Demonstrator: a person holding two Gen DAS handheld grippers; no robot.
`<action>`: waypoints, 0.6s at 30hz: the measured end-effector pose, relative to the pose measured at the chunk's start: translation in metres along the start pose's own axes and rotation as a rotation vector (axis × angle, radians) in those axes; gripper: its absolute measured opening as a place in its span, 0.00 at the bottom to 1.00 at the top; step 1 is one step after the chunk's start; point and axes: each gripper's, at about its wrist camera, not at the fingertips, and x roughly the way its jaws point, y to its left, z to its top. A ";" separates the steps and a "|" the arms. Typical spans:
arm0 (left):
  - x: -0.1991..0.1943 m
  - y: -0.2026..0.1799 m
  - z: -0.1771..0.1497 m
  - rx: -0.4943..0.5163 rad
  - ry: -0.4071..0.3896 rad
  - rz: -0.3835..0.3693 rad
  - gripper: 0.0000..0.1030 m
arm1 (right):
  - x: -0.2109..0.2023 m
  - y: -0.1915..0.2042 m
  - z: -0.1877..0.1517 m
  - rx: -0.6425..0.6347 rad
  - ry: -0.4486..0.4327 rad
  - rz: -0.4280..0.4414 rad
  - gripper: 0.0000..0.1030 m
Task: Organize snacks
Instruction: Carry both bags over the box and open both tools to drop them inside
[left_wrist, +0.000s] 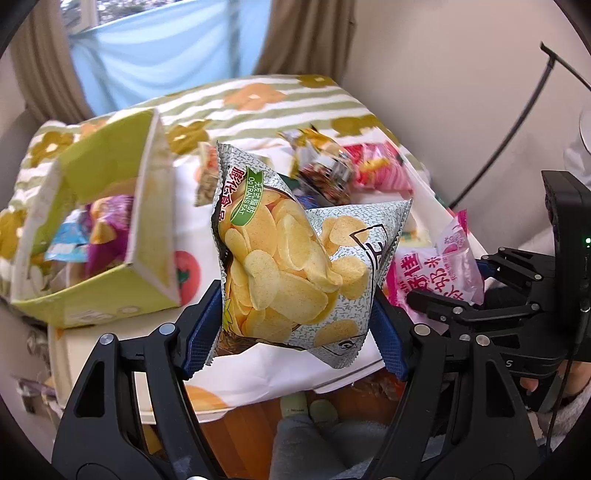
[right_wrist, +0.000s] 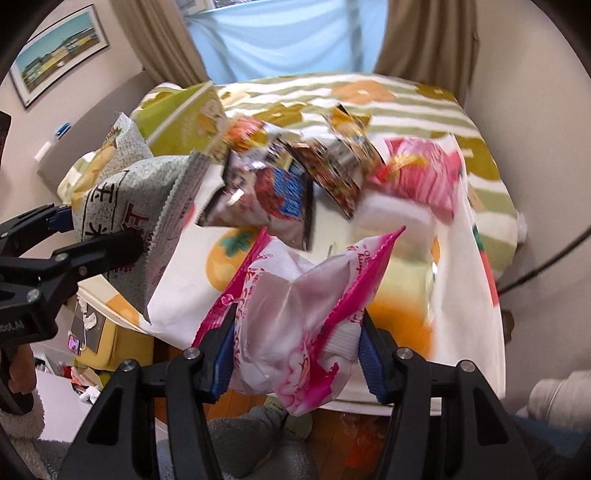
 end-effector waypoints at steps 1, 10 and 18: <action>-0.005 0.003 0.000 -0.012 -0.009 0.010 0.69 | -0.002 0.001 0.002 -0.009 -0.007 0.006 0.52; -0.045 0.048 0.015 -0.097 -0.096 0.116 0.69 | -0.020 0.034 0.055 -0.119 -0.083 0.074 0.52; -0.066 0.127 0.037 -0.202 -0.150 0.178 0.69 | -0.018 0.089 0.120 -0.210 -0.141 0.126 0.52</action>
